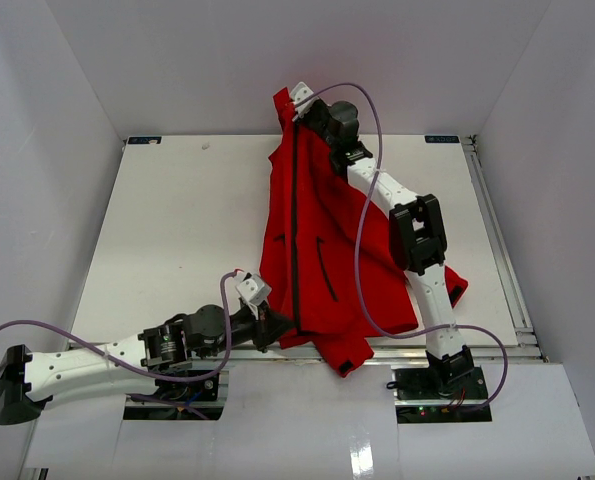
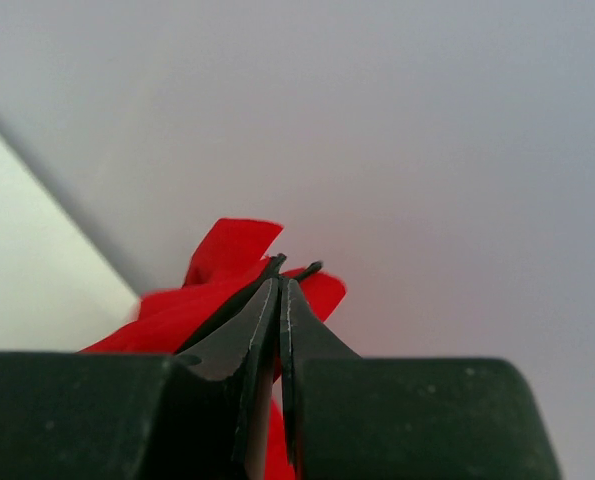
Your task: Zip up the jacket
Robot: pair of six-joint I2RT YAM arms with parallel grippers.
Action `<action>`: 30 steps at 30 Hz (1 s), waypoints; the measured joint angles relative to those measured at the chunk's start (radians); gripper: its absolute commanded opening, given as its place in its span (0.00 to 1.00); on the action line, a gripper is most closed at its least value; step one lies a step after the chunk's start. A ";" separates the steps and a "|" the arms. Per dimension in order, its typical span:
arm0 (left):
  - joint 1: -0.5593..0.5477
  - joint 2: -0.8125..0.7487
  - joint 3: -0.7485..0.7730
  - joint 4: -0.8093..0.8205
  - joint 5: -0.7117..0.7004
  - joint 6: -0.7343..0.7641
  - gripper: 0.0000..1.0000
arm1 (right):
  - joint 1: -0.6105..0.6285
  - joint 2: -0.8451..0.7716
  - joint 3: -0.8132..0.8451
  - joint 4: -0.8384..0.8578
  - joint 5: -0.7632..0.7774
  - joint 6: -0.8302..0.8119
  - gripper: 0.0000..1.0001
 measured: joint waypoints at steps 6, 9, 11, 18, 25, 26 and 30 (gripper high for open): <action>0.000 -0.002 -0.008 0.032 0.076 0.059 0.00 | -0.055 0.019 0.027 0.173 -0.002 0.009 0.08; 0.002 -0.016 -0.027 0.078 0.069 0.082 0.00 | -0.070 0.030 0.034 0.247 -0.014 0.023 0.08; 0.003 -0.024 -0.041 0.101 0.060 0.092 0.00 | -0.076 0.051 0.055 0.296 -0.031 0.029 0.08; 0.005 -0.018 -0.085 0.160 0.031 0.111 0.00 | -0.092 0.140 0.131 0.423 -0.098 0.054 0.08; -0.002 0.146 -0.085 0.219 0.030 0.092 0.06 | -0.110 0.115 -0.037 0.615 -0.100 0.083 0.08; -0.003 0.179 -0.085 0.228 0.030 0.087 0.05 | -0.112 0.113 -0.068 0.642 -0.090 0.086 0.08; -0.003 0.308 -0.085 0.284 0.031 0.066 0.04 | -0.116 0.124 -0.127 0.692 -0.054 0.095 0.08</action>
